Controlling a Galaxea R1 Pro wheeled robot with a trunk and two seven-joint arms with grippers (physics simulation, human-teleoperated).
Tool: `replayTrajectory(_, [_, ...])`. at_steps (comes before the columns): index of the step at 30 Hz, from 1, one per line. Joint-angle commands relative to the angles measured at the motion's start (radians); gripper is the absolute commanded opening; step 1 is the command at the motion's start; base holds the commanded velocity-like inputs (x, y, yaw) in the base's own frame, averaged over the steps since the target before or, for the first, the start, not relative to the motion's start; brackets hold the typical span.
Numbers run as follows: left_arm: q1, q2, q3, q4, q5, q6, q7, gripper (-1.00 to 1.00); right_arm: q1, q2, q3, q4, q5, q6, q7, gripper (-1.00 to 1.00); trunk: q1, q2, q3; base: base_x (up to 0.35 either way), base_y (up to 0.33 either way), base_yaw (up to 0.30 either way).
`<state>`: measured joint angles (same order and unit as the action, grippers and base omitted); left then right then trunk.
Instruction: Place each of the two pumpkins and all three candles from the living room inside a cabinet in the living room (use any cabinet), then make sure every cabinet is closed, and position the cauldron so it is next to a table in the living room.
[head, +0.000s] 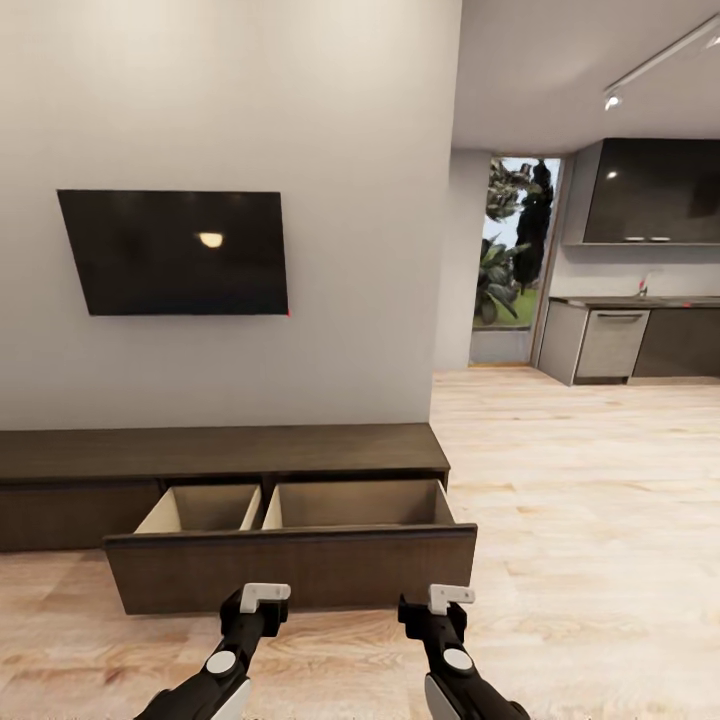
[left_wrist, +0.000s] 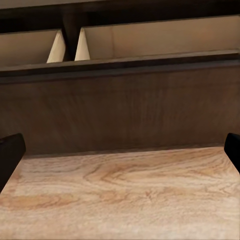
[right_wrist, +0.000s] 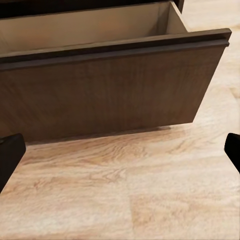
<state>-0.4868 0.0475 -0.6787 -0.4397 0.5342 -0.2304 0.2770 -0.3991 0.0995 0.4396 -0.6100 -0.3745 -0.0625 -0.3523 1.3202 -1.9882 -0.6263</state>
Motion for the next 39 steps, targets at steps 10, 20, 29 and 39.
replayTrajectory(10, [-0.001, 0.002, -0.009, -0.001, 0.007, -0.006, 0.007, 1.00, -0.001, 0.000, 0.008, -0.003, -0.010, -0.007, -0.007, 1.00, 0.038, -0.071, -0.033, 0.000, 0.000, 0.000])
replayTrajectory(20, [-0.001, 0.002, -0.009, -0.001, 0.004, -0.006, 0.005, 1.00, -0.001, -0.001, 0.007, -0.002, -0.010, -0.007, -0.007, 1.00, 0.077, -0.141, -0.064, 0.000, 0.000, 0.000])
replayTrajectory(29, [-0.001, 0.002, -0.009, -0.001, 0.005, -0.006, 0.005, 1.00, -0.001, -0.001, 0.007, -0.002, -0.011, -0.006, -0.007, 1.00, 0.111, -0.204, -0.092, 0.000, 0.000, 0.000])
replayTrajectory(39, [-0.001, 0.002, -0.009, -0.001, 0.006, -0.005, 0.004, 1.00, -0.001, -0.001, 0.007, -0.001, -0.012, -0.006, -0.007, 1.00, 0.149, -0.274, -0.123, 0.000, 0.000, 0.000])
